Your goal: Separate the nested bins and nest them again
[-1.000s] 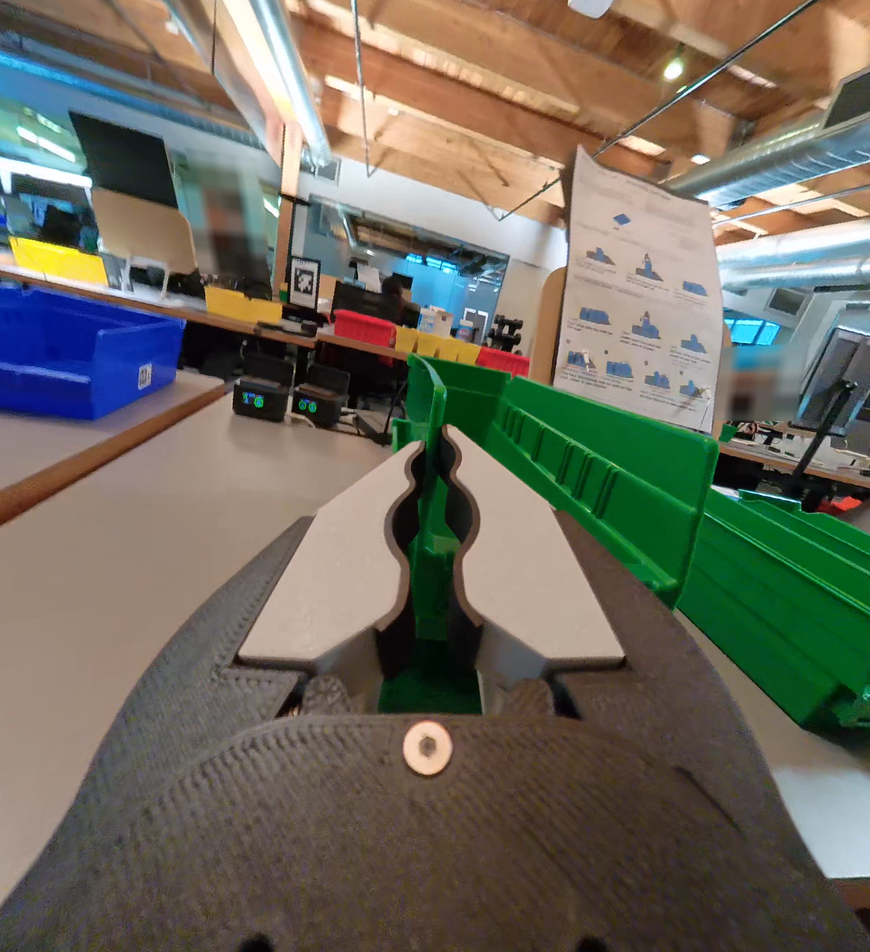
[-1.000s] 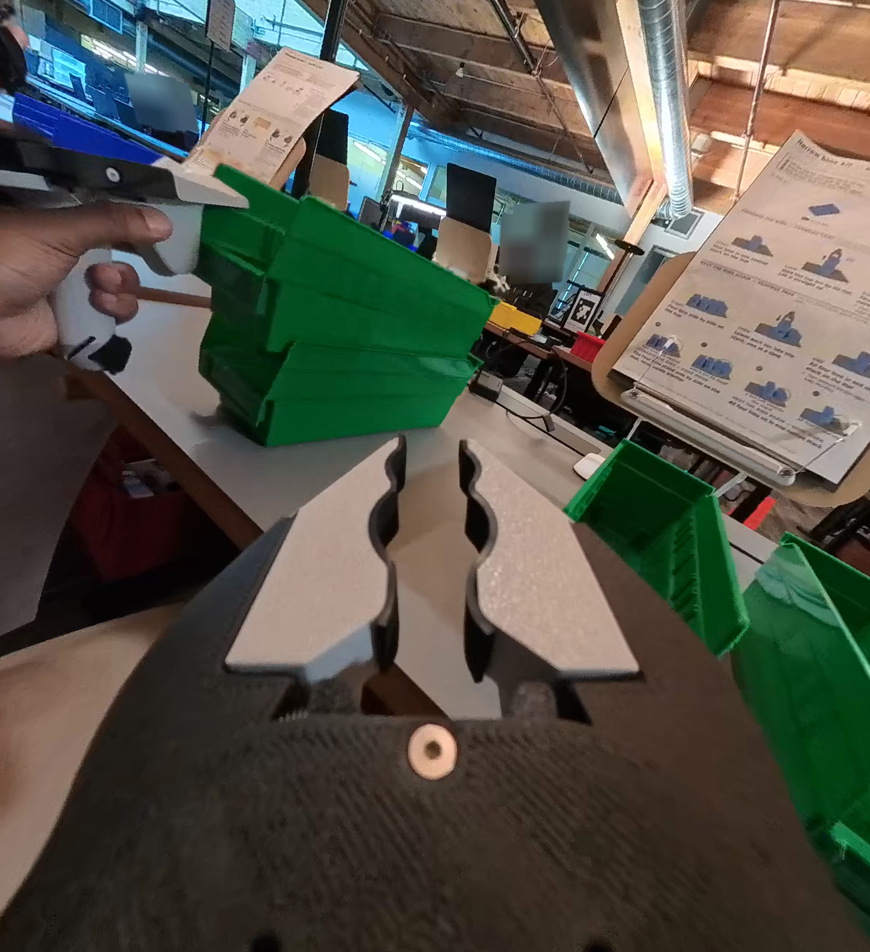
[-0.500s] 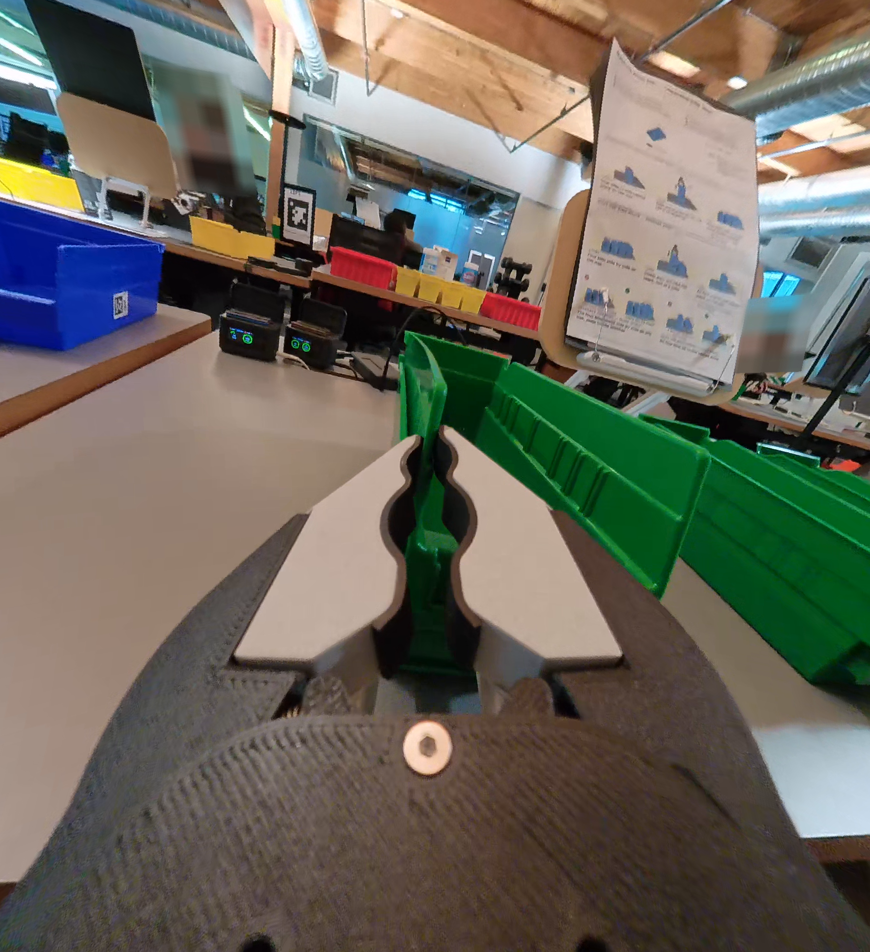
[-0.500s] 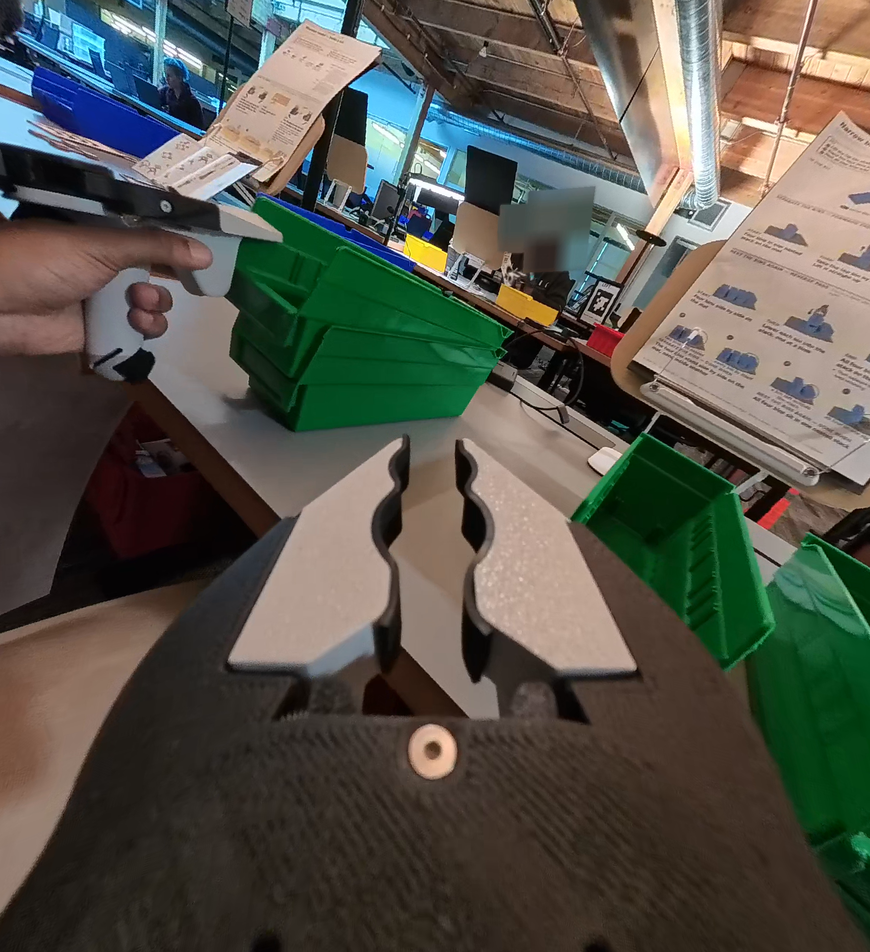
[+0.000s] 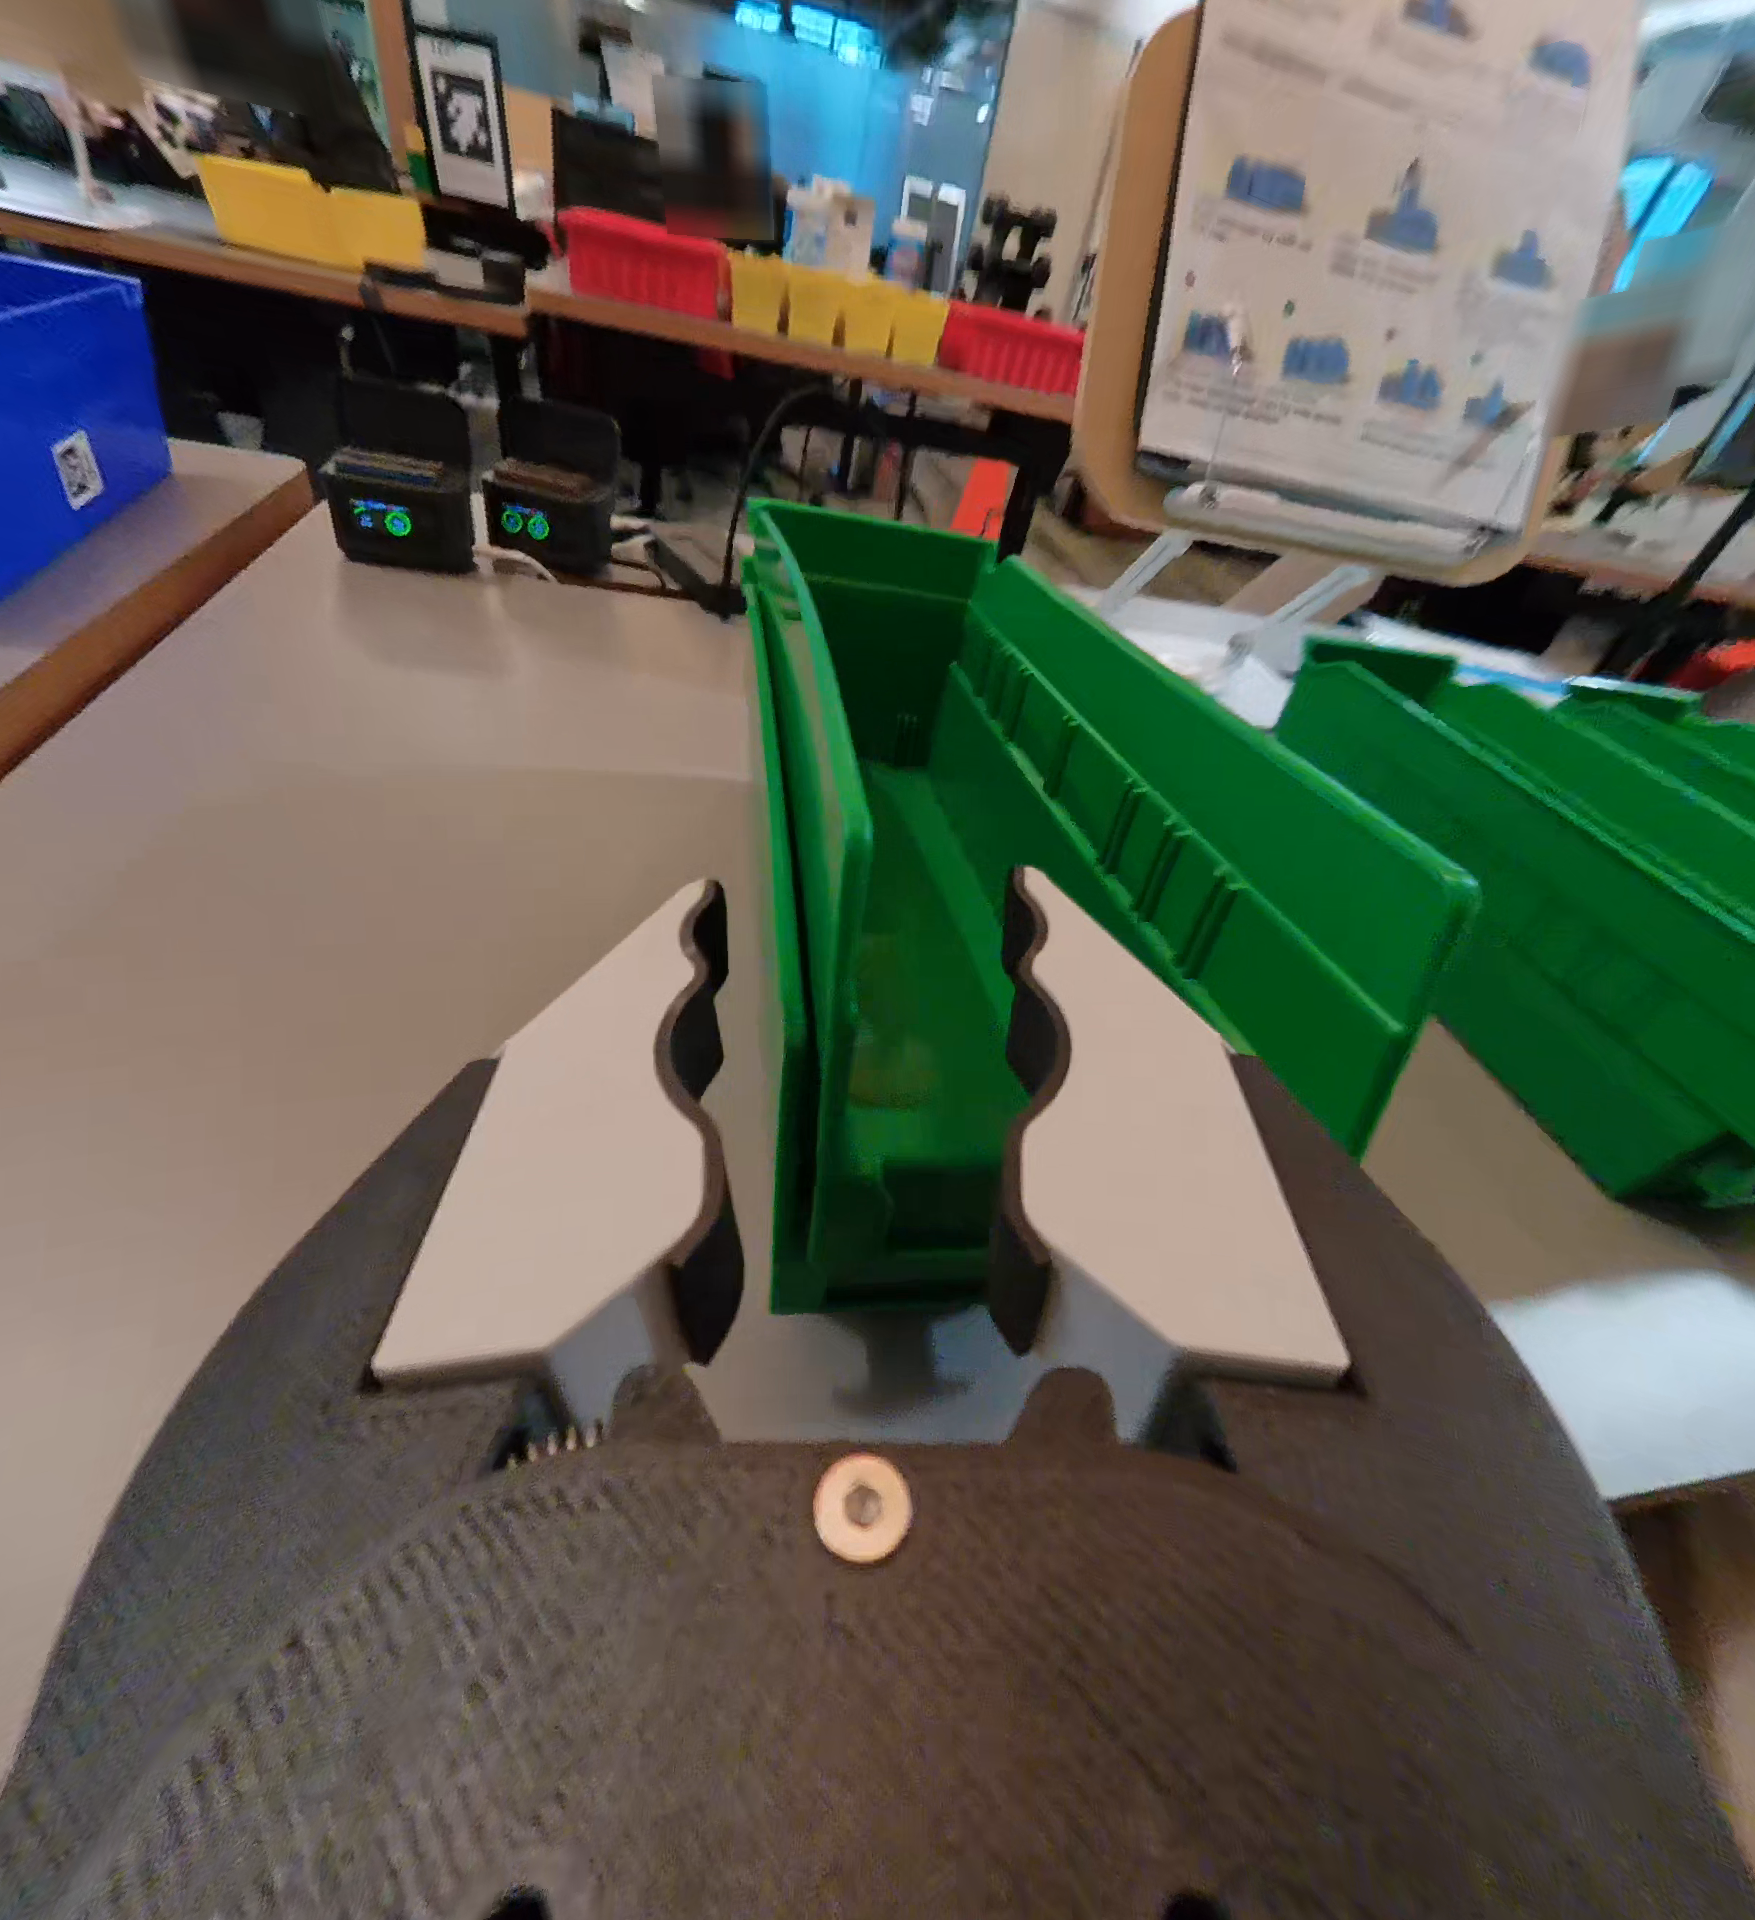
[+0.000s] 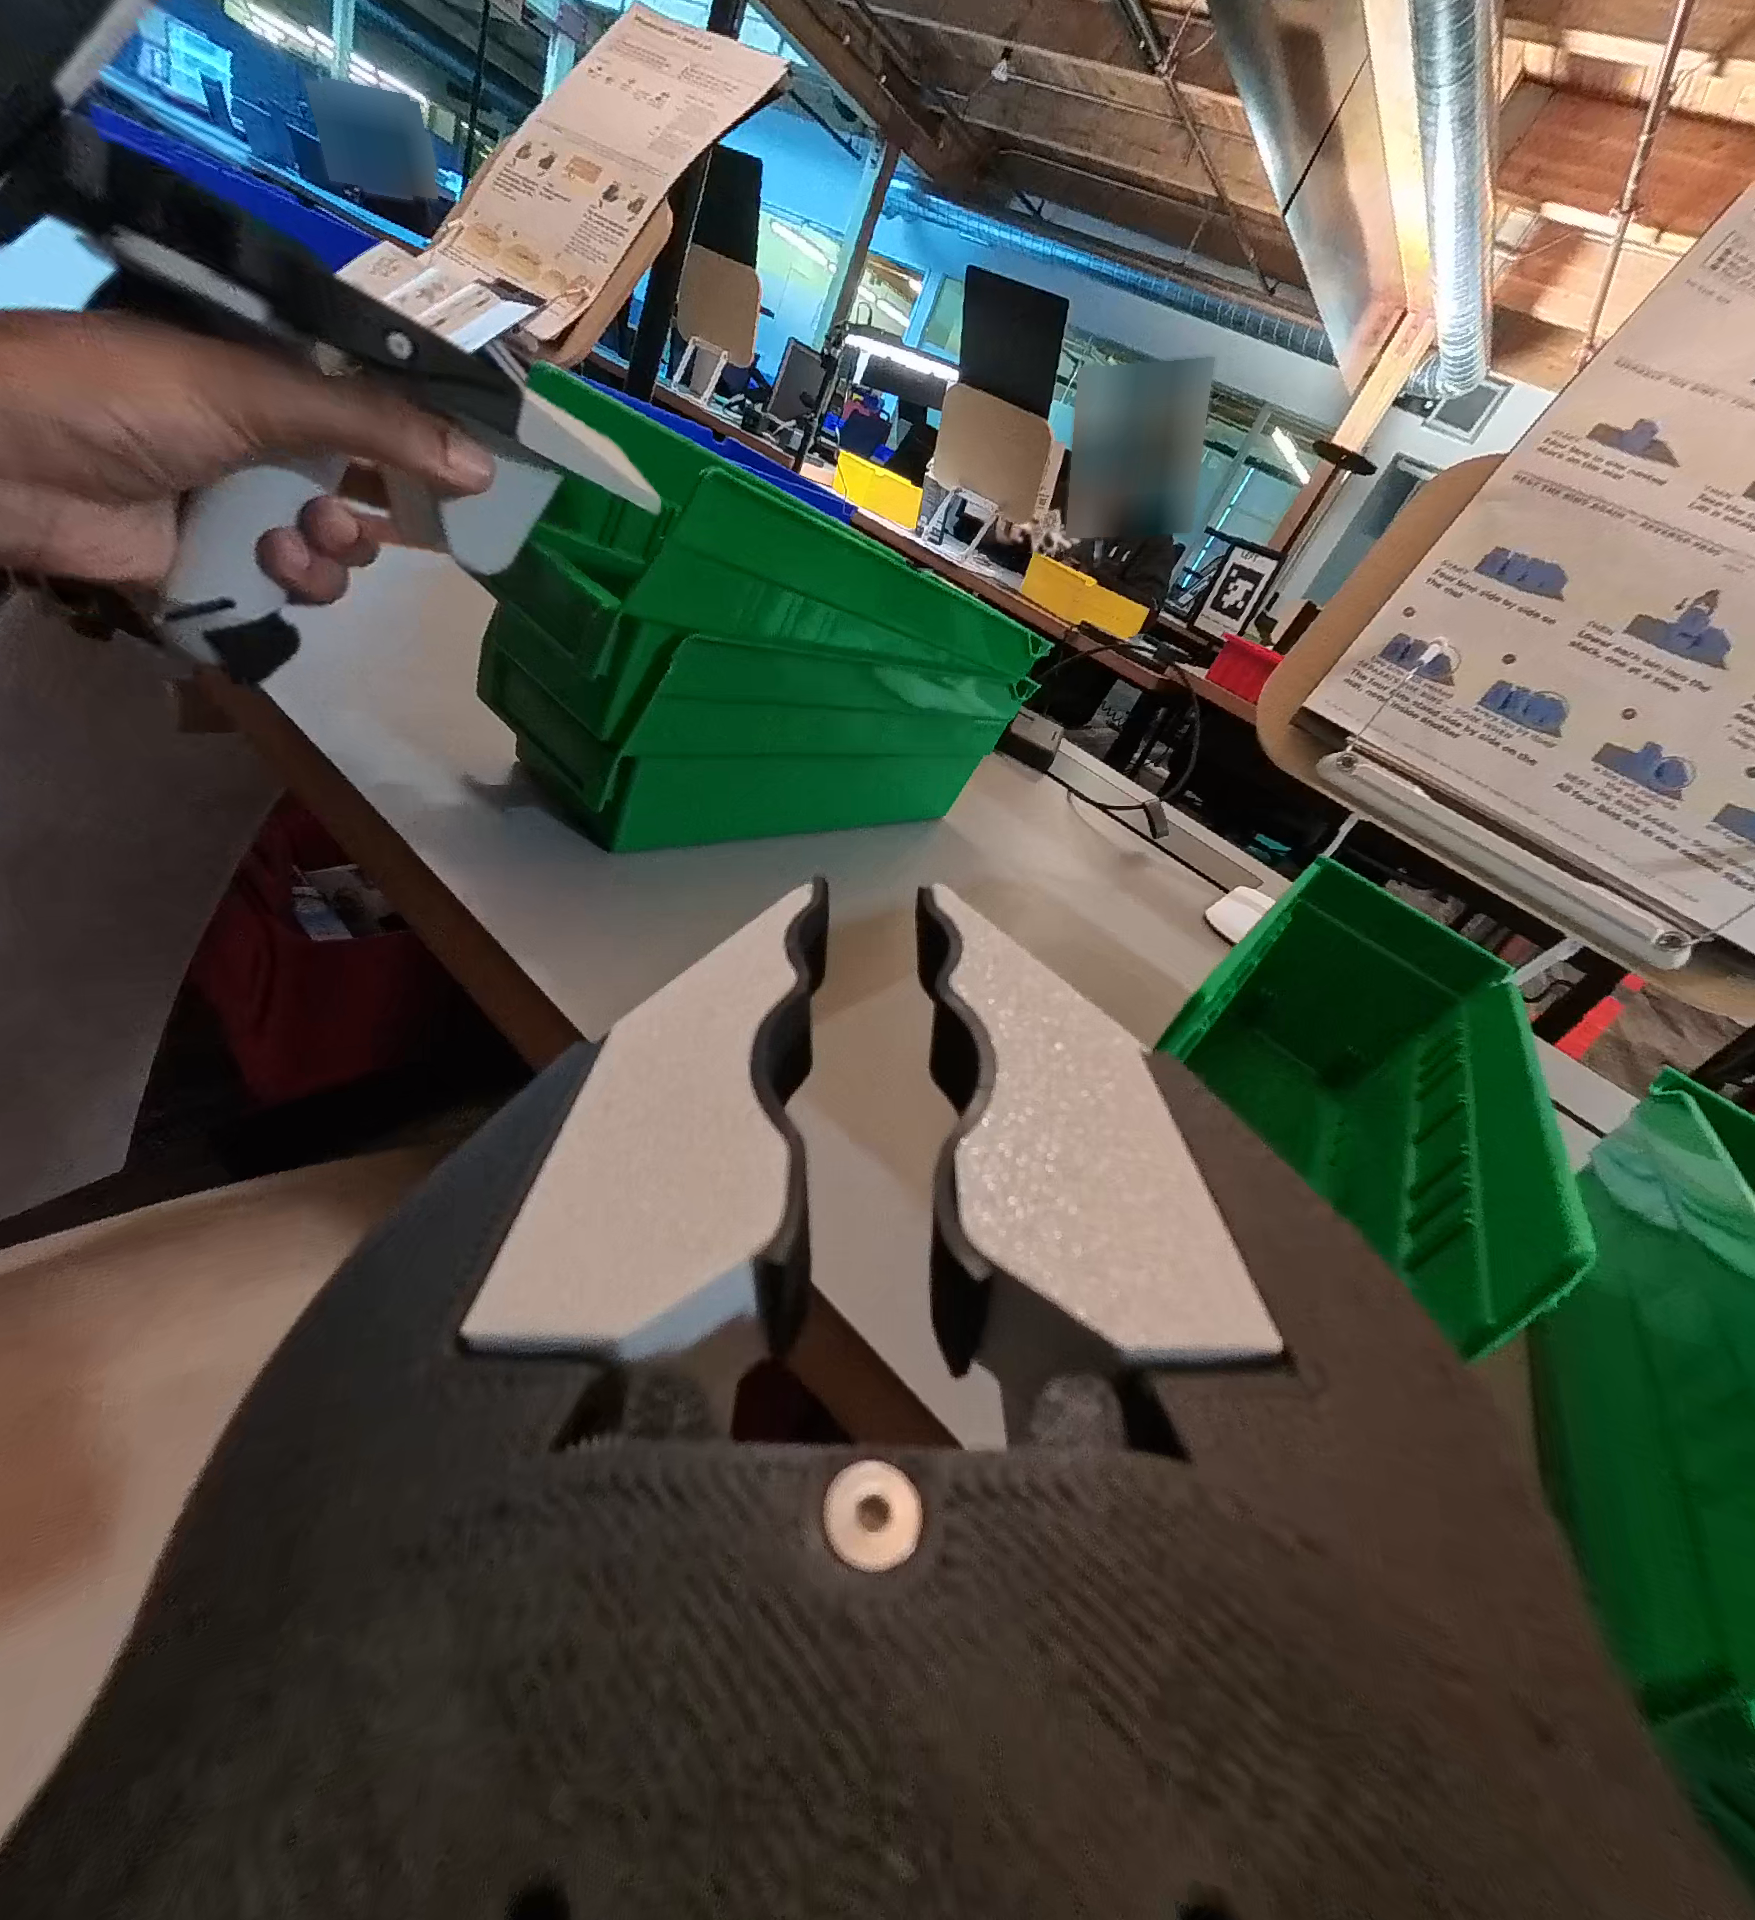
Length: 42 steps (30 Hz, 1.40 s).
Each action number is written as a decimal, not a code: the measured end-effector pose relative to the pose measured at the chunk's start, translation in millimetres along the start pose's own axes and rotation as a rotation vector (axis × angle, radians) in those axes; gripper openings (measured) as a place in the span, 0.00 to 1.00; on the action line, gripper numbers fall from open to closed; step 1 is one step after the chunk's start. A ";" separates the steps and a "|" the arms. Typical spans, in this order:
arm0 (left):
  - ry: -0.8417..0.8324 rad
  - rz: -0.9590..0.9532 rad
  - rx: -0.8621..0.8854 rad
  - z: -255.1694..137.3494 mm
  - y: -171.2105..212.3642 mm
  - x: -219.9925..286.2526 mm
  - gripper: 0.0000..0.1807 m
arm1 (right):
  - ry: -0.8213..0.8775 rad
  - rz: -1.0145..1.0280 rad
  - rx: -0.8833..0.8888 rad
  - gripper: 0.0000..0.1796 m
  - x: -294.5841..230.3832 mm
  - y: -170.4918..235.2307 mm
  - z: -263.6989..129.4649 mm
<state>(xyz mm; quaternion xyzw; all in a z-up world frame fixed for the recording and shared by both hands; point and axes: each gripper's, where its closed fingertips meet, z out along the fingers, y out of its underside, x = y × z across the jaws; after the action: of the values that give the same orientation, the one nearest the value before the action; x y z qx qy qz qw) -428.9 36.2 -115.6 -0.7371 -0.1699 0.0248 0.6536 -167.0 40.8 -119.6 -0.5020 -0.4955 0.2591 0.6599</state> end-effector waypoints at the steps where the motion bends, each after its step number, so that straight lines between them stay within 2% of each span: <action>1: -0.011 0.020 -0.023 3.4 -0.5 -1.0 0.31 | -0.002 0.000 -0.003 0.09 -0.2 1.1 0.3; 2: -0.014 0.036 -0.030 5.9 -3.0 -0.6 0.30 | -0.004 0.000 -0.005 0.09 -0.2 2.0 0.6; 6: -0.040 0.127 -0.039 7.1 -6.1 3.3 0.15 | -0.005 -0.002 -0.012 0.09 0.1 4.0 1.4; 9: -0.122 0.219 0.023 2.0 -16.0 -3.5 0.07 | -0.012 -0.004 -0.017 0.09 -1.6 5.5 2.2; 11: -0.130 0.267 0.037 0.2 -18.9 -2.7 0.09 | -0.018 -0.007 -0.020 0.09 -3.6 6.5 2.6; 13: -0.122 0.257 0.003 3.7 -14.4 -3.3 0.17 | -0.023 -0.012 -0.020 0.09 -5.8 6.5 2.6; 15: -0.109 0.222 -0.006 5.1 -13.8 -4.0 0.17 | -0.030 -0.016 -0.021 0.09 -8.3 6.7 2.4; 17: -0.121 0.197 0.012 3.5 -17.4 -7.1 0.00 | -0.036 -0.024 -0.023 0.09 -10.3 7.2 2.6; 29: -0.096 0.064 0.128 -5.7 -22.0 -3.5 0.00 | -0.039 -0.040 -0.034 0.09 -7.7 10.0 3.3; 42: -0.084 -0.002 0.148 -14.7 -31.6 -3.6 0.00 | -0.039 -0.049 -0.036 0.08 -8.0 10.8 3.5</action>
<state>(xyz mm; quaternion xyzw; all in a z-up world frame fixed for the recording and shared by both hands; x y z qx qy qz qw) -435.3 23.9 -83.4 -0.6848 -0.1957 0.0676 0.6987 -171.4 39.5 -132.7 -0.4963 -0.5250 0.2434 0.6471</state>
